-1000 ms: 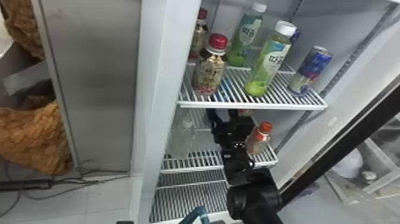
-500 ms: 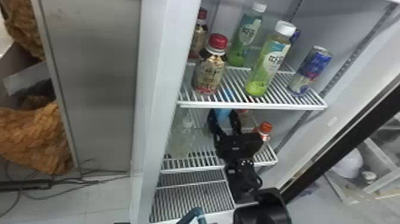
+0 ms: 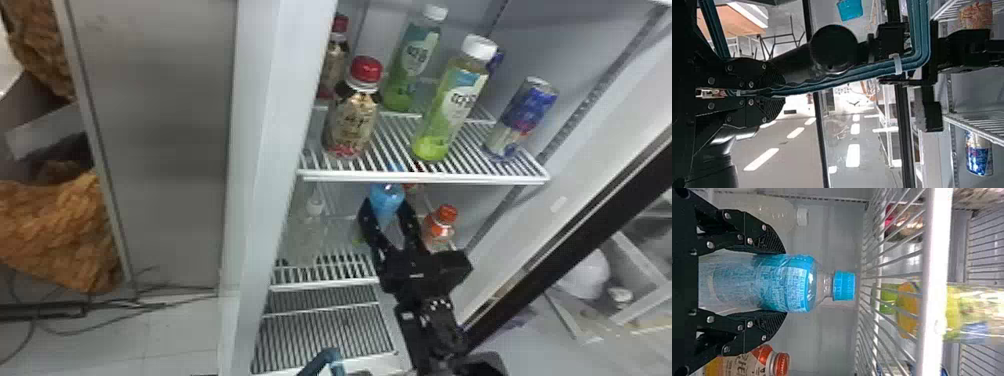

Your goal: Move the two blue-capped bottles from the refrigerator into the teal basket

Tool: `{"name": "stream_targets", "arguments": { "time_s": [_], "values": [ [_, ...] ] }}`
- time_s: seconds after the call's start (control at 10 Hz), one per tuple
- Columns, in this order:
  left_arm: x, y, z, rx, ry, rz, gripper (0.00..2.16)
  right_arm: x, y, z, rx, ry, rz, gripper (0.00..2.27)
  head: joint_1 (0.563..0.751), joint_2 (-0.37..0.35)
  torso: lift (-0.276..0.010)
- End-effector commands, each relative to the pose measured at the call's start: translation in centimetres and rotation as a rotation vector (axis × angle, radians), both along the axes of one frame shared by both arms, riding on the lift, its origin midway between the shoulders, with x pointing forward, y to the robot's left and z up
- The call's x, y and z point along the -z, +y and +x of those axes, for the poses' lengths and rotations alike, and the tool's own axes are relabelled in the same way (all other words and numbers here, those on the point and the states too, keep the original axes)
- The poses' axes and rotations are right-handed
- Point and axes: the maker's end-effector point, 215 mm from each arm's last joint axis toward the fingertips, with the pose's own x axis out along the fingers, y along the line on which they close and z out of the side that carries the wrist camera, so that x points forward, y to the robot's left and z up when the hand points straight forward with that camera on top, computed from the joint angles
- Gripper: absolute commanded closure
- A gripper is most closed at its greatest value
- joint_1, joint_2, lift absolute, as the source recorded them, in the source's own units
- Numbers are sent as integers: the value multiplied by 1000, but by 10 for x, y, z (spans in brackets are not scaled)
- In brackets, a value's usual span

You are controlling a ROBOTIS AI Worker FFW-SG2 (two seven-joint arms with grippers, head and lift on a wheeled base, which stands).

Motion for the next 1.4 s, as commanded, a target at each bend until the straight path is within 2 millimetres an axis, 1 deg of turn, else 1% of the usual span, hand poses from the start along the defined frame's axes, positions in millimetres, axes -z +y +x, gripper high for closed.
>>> {"name": "stream_targets", "arguments": {
  "time_s": [0.0,0.2,0.4,0.7,0.8,1.0,1.1,1.3],
  "values": [
    [0,0,0,0,0,0,1088,-7,4,-18,-18,-2,8,654,695,-350,-152],
    [0,0,1,-2,-1,0,1088,-13,11,-39,-40,11,21,654,695,-350,-152],
    [0,0,1,-1,-1,1,1088,-25,15,-57,-54,16,25,654,695,-350,-152],
    [1,1,1,0,-2,4,1088,-29,9,-86,-47,50,24,654,695,-350,-152],
    [1,1,1,0,-2,4,1088,-33,10,-96,-53,62,27,654,695,-350,-152],
    [0,0,1,0,-2,1,1088,-32,20,-118,-78,111,47,654,695,-350,-152],
    [1,0,0,0,0,1,1088,-34,23,-132,-94,140,45,654,695,-350,-152],
    [1,0,1,-2,-1,2,1088,-49,32,-155,-124,173,55,654,695,-350,-152]
  ]
}}
